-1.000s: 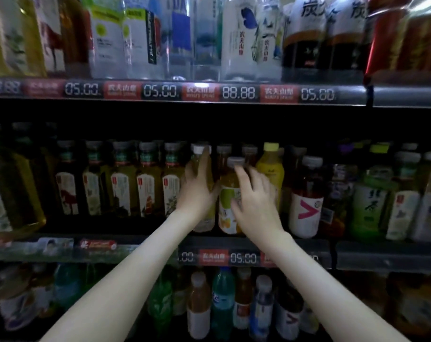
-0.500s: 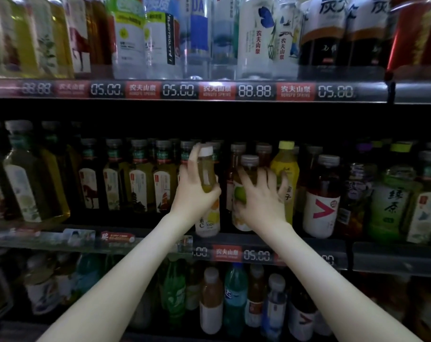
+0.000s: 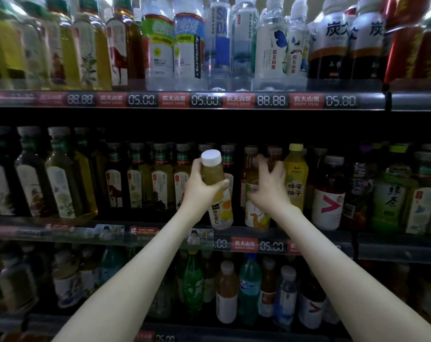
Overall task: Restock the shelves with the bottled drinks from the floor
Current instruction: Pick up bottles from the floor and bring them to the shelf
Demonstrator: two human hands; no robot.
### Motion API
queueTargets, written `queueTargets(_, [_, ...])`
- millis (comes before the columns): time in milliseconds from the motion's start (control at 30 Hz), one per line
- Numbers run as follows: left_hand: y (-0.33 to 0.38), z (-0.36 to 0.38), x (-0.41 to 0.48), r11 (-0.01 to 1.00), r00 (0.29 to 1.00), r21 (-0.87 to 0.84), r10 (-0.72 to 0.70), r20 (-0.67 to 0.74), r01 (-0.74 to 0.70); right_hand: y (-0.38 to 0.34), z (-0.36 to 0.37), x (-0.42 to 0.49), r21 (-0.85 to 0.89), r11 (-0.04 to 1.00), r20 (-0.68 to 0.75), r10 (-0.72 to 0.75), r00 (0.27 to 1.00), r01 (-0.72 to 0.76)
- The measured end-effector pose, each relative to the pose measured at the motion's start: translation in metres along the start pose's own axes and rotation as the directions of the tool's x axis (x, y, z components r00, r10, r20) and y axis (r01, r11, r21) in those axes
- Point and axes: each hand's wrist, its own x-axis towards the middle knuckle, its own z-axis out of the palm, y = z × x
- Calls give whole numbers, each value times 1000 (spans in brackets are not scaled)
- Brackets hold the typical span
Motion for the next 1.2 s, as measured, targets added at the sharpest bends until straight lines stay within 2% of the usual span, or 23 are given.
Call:
queueTargets(67, [7, -5, -4, 999, 1000, -48, 18, -6, -18, -3, -5, 7, 90, 994, 13, 53, 999, -54])
queueTargets(167, [23, -18, -9, 990, 996, -112, 82, -32, -85, -12, -17, 13, 167, 985, 30, 48, 998, -52])
queueTargets(267, [39, -34, -20, 980, 992, -152, 122, -27, -125, -24, -25, 5, 153, 988, 37, 25, 999, -31])
queueTargets(367, [51, -50, -39, 972, 988, -192, 149, 40, -139, -39, -32, -10, 137, 991, 29, 11, 1000, -15])
queueTargets(467, [55, -60, -61, 965, 984, -217, 167, 68, -149, -48, -38, -32, 56, 996, -34, -71, 997, 73])
queueTargets(633, [50, -67, -99, 961, 983, -254, 145, 112, -113, -61, -65, -75, 101, 986, -290, -99, 952, 133])
queueTargets(700, [46, -62, -116, 964, 982, -255, 121, 142, -82, -63, -81, -93, 123, 984, -289, -86, 953, 127])
queueTargets(833, [33, -40, -157, 976, 967, -211, 10, 253, 45, -42, -96, -136, 103, 995, -64, 18, 998, -12])
queueTargets(933, [13, -12, -194, 978, 925, -101, -133, 357, 180, -3, -85, -182, 30, 994, 136, 104, 985, -110])
queueTargets(1067, [-23, 37, -253, 943, 804, 89, -320, 501, 320, 63, -59, -258, 10, 971, 393, 217, 893, -240])
queueTargets(1200, [-75, 92, -322, 841, 671, 314, -541, 507, 441, 146, -23, -345, -22, 911, 538, 359, 763, -413])
